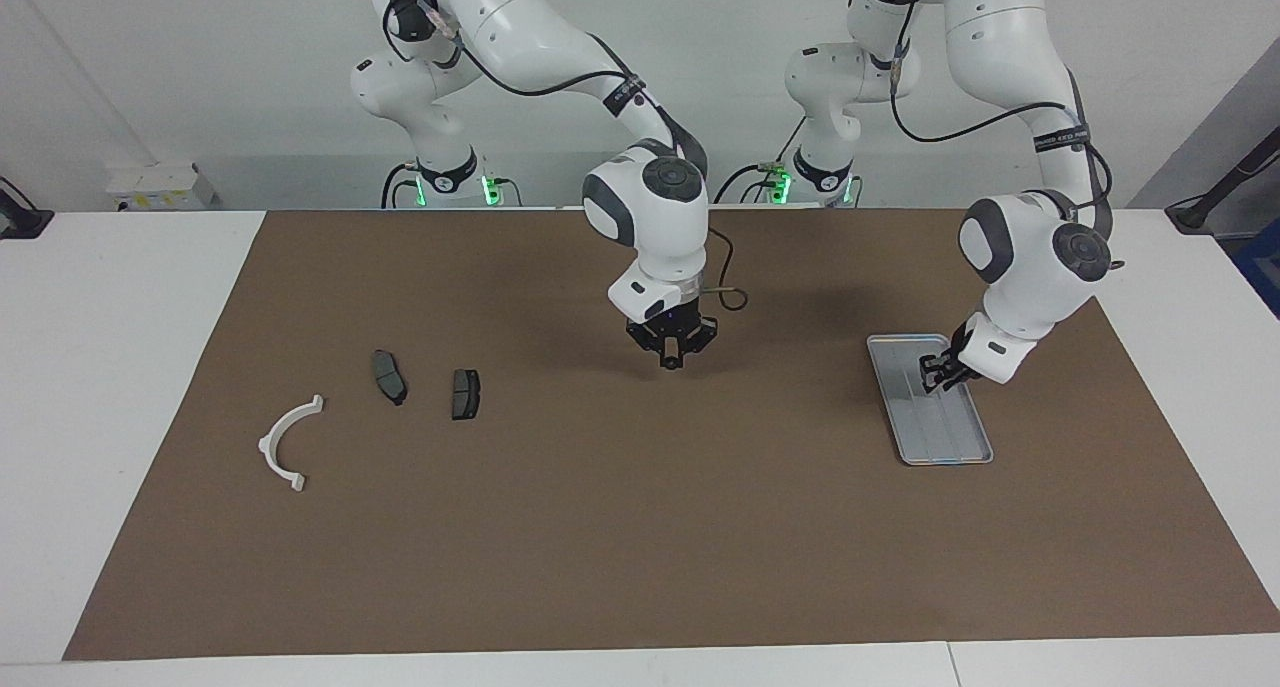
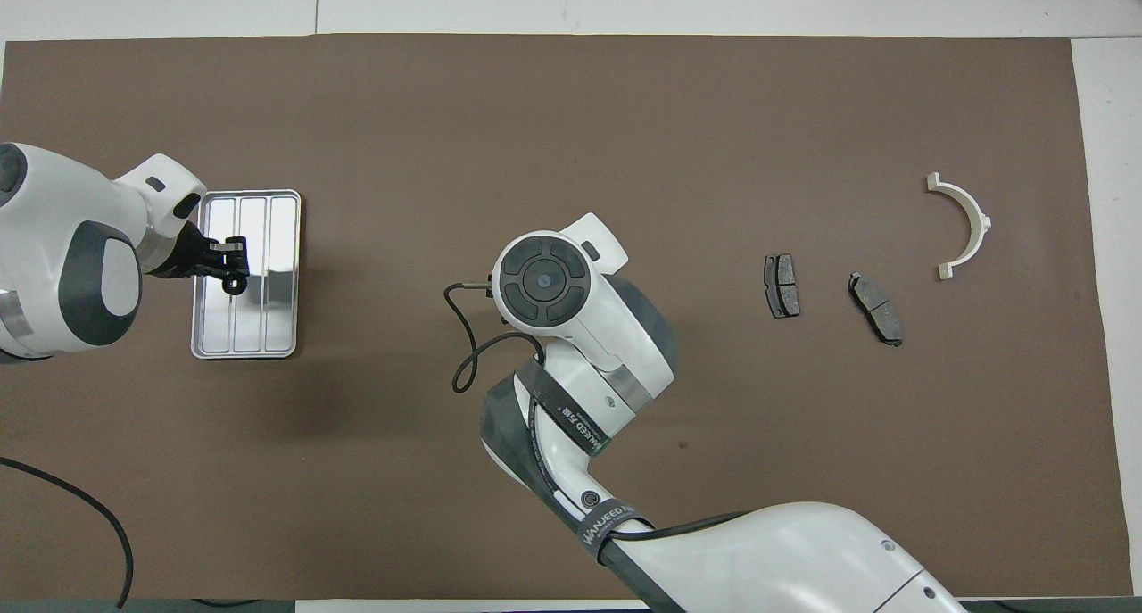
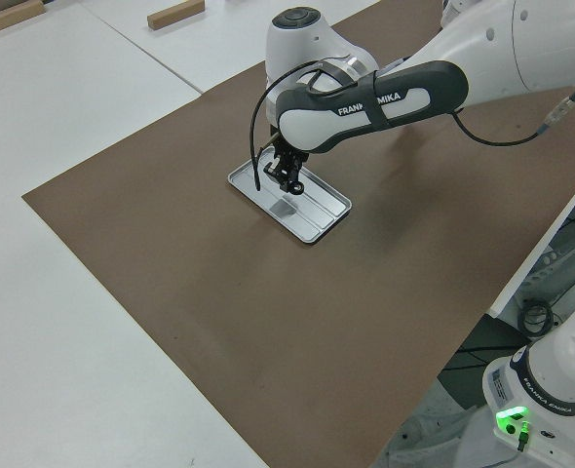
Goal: Pick bearing gear from pile to tray
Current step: 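Release the gear in the tray while the right gripper carries its gear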
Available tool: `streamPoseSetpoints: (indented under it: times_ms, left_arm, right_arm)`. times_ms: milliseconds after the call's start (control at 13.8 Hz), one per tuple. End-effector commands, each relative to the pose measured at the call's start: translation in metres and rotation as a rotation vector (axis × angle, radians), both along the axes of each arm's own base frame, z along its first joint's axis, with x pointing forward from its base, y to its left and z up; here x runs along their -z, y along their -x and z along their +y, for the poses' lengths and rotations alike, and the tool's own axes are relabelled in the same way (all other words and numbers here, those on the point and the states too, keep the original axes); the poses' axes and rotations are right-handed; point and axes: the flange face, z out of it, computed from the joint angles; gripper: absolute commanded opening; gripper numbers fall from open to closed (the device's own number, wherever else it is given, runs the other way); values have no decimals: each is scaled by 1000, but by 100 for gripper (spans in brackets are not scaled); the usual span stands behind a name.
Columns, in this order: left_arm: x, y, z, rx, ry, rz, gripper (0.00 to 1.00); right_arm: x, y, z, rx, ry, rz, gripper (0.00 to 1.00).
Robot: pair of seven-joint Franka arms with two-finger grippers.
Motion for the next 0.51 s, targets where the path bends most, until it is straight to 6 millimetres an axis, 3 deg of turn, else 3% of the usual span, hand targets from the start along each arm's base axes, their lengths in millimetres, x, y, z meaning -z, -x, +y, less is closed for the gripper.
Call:
streamPoseSetpoints:
  times_ms: [0,290,435]
  left_arm:
    - [16,11,-13,31,-3,-24,6]
    - [26,16,-14,30,-4,-24,8]
    - [26,17,-15,31,-4,-22,26]
  right_arm:
    - [5,2,-2,13,-6,-18,0]
    - [7,-3,-5,23,-16,-25,0]
    - [13,-4,-9,29,-31,-33,0]
